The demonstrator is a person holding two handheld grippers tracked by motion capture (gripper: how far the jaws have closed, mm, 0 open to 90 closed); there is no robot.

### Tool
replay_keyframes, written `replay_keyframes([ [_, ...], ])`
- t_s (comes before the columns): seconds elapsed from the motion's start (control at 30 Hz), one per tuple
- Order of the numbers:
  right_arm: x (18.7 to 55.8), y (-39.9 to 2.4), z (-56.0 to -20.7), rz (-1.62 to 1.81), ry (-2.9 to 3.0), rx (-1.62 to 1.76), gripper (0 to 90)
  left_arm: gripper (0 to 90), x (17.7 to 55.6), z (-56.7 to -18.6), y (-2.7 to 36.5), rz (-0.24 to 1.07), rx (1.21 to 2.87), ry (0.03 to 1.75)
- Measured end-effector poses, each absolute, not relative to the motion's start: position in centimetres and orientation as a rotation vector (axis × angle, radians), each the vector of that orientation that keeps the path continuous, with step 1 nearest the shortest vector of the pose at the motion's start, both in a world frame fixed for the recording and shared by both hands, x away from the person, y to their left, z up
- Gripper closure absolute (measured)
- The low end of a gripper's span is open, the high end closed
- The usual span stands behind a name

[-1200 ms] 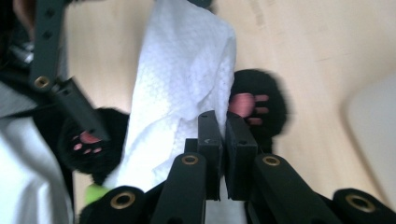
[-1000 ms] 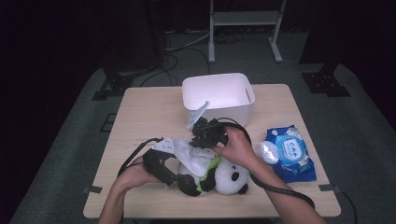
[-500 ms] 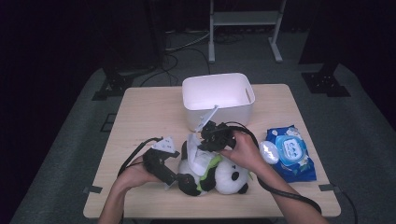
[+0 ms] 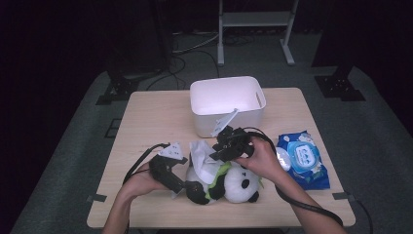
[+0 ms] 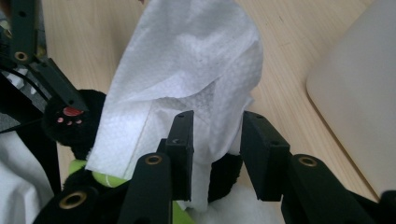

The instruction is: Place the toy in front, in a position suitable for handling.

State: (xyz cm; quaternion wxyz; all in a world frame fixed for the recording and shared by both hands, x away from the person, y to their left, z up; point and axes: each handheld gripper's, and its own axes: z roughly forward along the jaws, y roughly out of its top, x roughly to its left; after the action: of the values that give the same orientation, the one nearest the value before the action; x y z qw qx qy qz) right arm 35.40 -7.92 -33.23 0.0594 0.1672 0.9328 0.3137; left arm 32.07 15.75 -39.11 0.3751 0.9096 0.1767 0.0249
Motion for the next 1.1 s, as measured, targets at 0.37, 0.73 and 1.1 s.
replay_keyframes([
  [0.37,34.7,-6.6,-33.1,0.979,2.857,0.42,55.2,7.9,32.2,-39.2,15.7,0.065,2.321,0.452],
  [0.73,34.3,-4.5,-35.5,0.816,2.891,0.314,49.0,7.9,32.3,-39.2,15.8,0.066,2.313,0.46],
  [1.1,34.1,-4.7,-34.7,0.821,2.893,0.341,81.5,7.9,32.3,-39.2,15.7,0.063,2.313,0.458],
])
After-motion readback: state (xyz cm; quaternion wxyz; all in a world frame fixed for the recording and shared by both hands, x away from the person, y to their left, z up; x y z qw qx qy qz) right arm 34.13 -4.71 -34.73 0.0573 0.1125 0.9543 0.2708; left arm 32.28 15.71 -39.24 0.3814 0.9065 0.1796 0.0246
